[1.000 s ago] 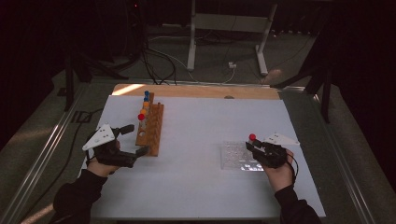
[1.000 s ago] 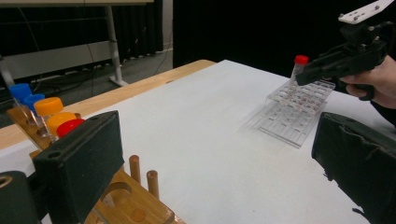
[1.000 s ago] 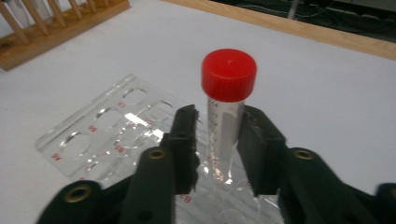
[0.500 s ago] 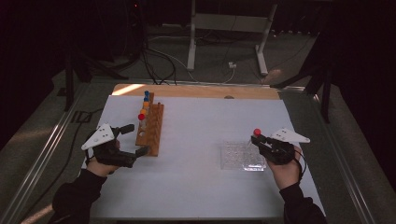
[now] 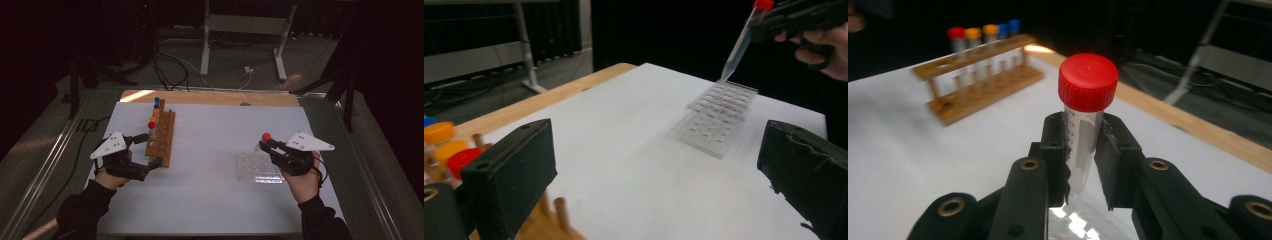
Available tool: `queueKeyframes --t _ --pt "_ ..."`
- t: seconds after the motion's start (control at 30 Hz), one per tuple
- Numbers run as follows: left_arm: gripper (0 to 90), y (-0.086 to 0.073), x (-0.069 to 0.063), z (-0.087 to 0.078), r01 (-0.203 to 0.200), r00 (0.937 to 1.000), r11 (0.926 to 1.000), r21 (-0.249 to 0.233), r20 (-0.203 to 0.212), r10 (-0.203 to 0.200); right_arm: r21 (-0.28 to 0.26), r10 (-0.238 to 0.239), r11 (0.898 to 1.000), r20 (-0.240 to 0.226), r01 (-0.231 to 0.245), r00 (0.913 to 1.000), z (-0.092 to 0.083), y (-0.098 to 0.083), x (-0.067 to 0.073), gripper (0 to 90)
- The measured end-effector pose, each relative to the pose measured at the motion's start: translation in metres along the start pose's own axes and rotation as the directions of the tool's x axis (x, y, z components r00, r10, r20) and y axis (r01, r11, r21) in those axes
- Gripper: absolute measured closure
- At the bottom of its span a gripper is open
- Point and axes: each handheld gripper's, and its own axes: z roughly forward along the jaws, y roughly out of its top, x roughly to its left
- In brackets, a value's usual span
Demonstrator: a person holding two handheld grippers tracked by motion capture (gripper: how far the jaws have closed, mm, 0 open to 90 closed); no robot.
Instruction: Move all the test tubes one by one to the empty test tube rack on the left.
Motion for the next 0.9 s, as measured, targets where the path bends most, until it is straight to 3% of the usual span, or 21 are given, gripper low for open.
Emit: queueKeyframes --t 0.2,0.47,0.6,0.9 --pt "3.8 0.005 -0.010 0.012 -0.012 0.9991 0.9998 0.018 0.042 0.011 0.024 -0.030 0.999 -0.108 0.032 0.9937 0.018 -0.004 0.030 75.3" --pt "7.2 0.007 -0.026 0.036 -0.026 0.9918 0.9992 0.032 0.126 0.021 0.066 -0.066 0.994 -0.232 0.084 0.9706 0.042 -0.010 0.065 75.3" --pt "10.9 0.007 -0.038 0.053 -0.041 0.9831 0.9979 0.049 0.180 0.031 0.073 -0.075 0.993 -0.271 0.098 0.9598 0.050 -0.010 0.077 75.3" --pt "30.4 0.015 -0.057 0.081 -0.065 0.9598 0.9971 0.038 0.276 0.053 0.077 -0.098 0.989 -0.320 0.129 0.9423 0.059 -0.008 0.092 75.4"
